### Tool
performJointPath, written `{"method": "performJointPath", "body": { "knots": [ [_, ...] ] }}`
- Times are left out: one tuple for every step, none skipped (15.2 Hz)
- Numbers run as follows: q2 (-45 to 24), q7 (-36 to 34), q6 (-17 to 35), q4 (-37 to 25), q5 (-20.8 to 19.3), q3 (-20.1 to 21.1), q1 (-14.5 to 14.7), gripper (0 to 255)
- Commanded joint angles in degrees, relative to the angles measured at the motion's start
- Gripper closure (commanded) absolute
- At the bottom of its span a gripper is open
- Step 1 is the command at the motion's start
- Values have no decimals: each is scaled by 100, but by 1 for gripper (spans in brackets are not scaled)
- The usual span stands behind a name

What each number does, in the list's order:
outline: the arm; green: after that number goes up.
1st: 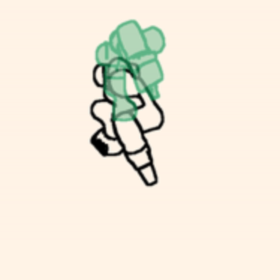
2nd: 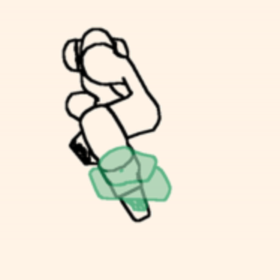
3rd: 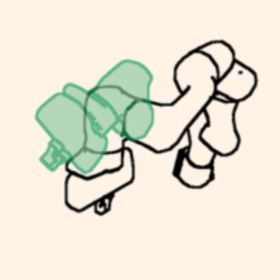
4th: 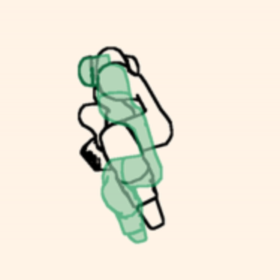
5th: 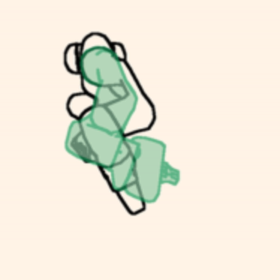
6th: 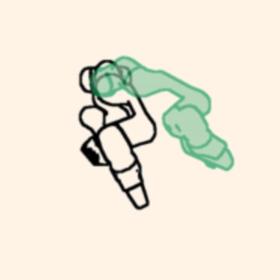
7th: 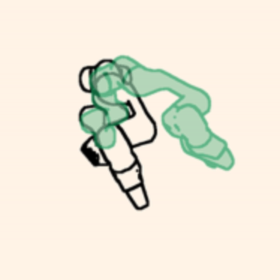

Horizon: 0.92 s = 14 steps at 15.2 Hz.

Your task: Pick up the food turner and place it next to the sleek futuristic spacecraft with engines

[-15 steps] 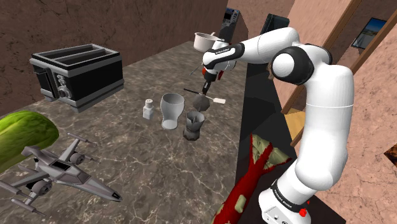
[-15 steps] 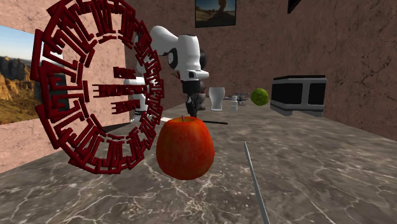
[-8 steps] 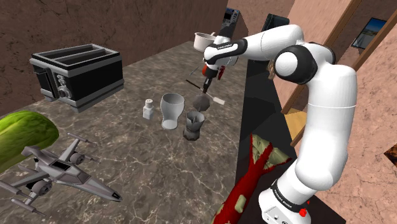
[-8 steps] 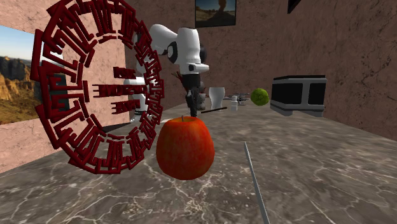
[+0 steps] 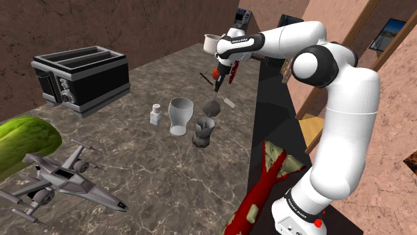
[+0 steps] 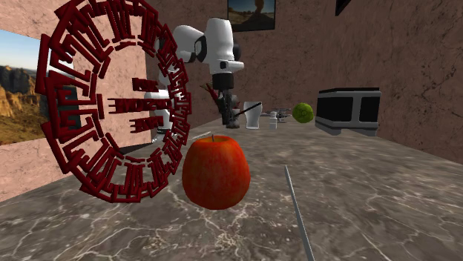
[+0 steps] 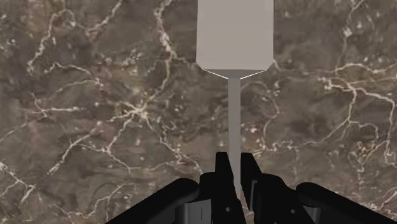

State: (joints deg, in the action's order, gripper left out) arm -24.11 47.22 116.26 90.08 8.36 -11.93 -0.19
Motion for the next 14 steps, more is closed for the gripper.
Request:
{"method": "performJointPath", "body": {
  "knots": [
    [43, -17, -139, -94, -16, -7, 1, 255],
    [61, -24, -207, -145, -23, -10, 1, 255],
    [78, -31, -276, -197, -29, -12, 0, 255],
    [94, -37, -345, -251, -35, -15, 0, 255],
    [109, -44, -415, -306, -41, -18, -1, 255],
    [123, -50, -485, -364, -47, -20, -3, 255],
    [135, -57, -556, -423, -52, -23, -4, 255],
    [146, -63, -628, -483, -57, -25, -6, 255],
    [156, -69, -700, -546, -61, -27, -8, 255],
    [165, -75, -772, -611, -65, -29, -10, 255],
    [172, -81, -846, -678, -69, -31, -12, 255],
    [177, -86, -920, -746, -72, -33, -15, 255],
    [182, -92, -994, -817, -75, -34, -18, 255],
    [185, -97, -1070, -890, -78, -36, -21, 255]
  ]
}}
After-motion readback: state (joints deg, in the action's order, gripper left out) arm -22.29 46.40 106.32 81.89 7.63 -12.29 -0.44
